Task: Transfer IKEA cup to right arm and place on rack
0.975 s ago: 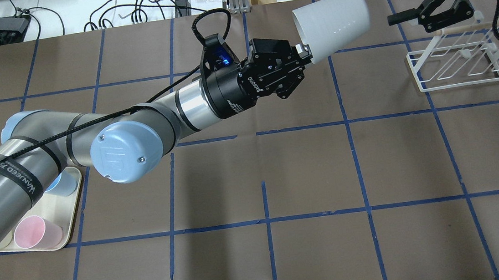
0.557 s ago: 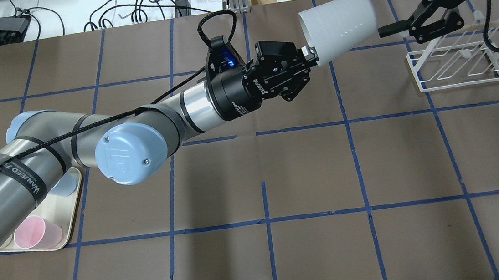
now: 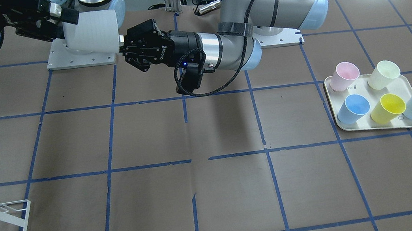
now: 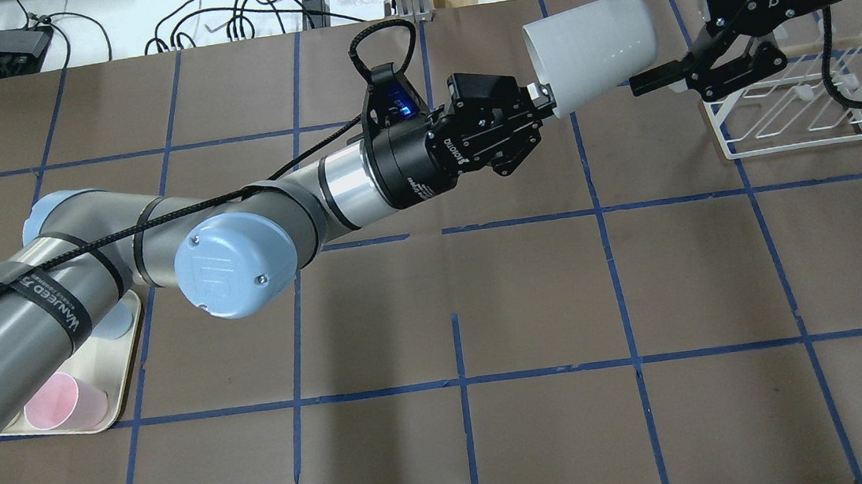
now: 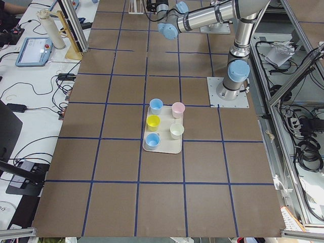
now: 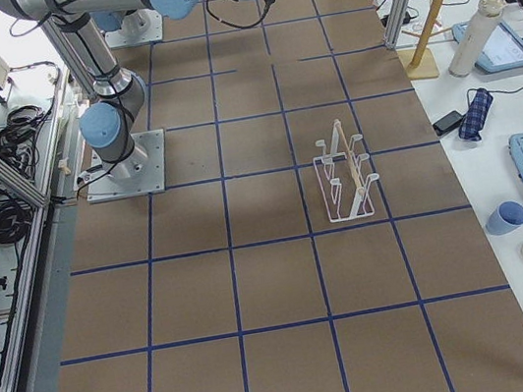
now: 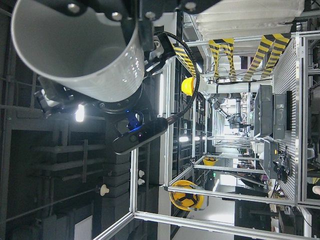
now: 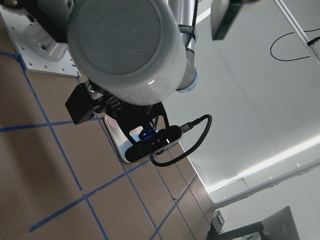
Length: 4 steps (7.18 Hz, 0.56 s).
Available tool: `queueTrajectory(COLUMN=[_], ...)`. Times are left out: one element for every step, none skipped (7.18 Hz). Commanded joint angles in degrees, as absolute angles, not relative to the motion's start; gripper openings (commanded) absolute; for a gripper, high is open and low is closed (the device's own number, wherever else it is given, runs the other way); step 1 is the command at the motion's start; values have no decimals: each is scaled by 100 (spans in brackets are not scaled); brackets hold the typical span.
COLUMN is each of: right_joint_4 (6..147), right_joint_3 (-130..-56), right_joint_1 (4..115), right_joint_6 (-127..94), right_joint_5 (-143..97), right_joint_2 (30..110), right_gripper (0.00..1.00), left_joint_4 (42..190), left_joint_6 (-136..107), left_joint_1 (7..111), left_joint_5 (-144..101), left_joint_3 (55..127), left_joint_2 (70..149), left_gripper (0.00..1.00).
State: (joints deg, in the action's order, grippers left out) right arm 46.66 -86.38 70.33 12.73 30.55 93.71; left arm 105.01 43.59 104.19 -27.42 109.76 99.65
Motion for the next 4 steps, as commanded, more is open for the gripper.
queueTrajectory(right_joint_4=[4667, 4658, 4658, 4693], right_joint_3=[-8640, -8648, -8683, -8744], right_joint_1=[7040, 7040, 7040, 7040], right_joint_6=[1292, 1275, 1257, 1257], right_joint_5=[3085, 3085, 3076, 3067], right_joint_2=[9352, 9325, 9290, 9281], right_gripper=[100, 100, 100, 100], left_joint_4=[10494, 10494, 10494, 10494], left_joint_6=[4351, 4359, 4359, 4351], left_joint_1=[10424, 10424, 10424, 10424], left_joint_5=[-2742, -2742, -2742, -2742], left_joint_3=[10978, 10978, 10978, 10978], left_joint_2=[10019, 10020, 10028, 10028], left_gripper=[0, 0, 0, 0])
